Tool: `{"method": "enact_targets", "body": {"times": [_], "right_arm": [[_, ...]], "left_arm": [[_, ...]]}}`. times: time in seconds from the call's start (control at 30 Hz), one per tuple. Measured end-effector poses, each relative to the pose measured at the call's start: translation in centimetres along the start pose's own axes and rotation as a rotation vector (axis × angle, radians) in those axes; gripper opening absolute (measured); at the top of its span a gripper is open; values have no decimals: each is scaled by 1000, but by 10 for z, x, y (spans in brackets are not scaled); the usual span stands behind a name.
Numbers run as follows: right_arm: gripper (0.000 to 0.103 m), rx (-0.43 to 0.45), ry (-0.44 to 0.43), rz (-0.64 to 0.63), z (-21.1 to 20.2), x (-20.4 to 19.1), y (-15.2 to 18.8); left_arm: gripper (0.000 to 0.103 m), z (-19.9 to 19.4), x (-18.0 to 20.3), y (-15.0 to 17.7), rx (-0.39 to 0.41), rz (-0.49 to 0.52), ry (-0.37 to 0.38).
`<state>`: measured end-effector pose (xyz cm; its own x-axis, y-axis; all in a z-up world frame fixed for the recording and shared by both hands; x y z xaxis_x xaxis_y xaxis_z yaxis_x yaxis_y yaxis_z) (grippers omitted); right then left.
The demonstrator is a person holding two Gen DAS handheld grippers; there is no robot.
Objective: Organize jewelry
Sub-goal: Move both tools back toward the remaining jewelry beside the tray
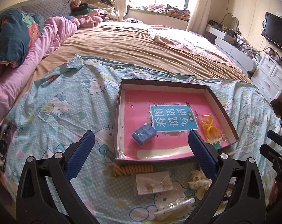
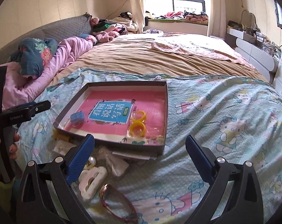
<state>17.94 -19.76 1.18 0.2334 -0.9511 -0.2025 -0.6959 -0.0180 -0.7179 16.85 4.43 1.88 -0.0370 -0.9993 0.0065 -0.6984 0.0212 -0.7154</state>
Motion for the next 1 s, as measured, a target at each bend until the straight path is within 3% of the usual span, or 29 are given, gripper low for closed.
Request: {"method": "enact_targets", "body": {"times": [0.37, 0.7, 1.0], "right_arm": [[97, -44, -18, -34, -13, -1, 27], [97, -97, -35, -74, -11, -5, 56], [97, -138, -30, -135, -4, -6, 79]], "left_arm": [[93, -15, 7, 14, 5, 0, 15], [93, -22, 7, 41, -26, -25, 41], [93, -19, 21, 68, -78, 10, 50]]}}
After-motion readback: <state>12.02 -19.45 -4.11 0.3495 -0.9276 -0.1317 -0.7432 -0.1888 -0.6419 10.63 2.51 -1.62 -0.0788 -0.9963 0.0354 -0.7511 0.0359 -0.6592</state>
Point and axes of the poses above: each gripper's, at about its wrist camera, not at the fingertips, and z roughly the way its jaws point, x to its right, y to its underside, the point moved 2 cm from there along z, roughly the way its jaws point, and after that the axes turned 9 degrees about z, right-handed, at the moved point
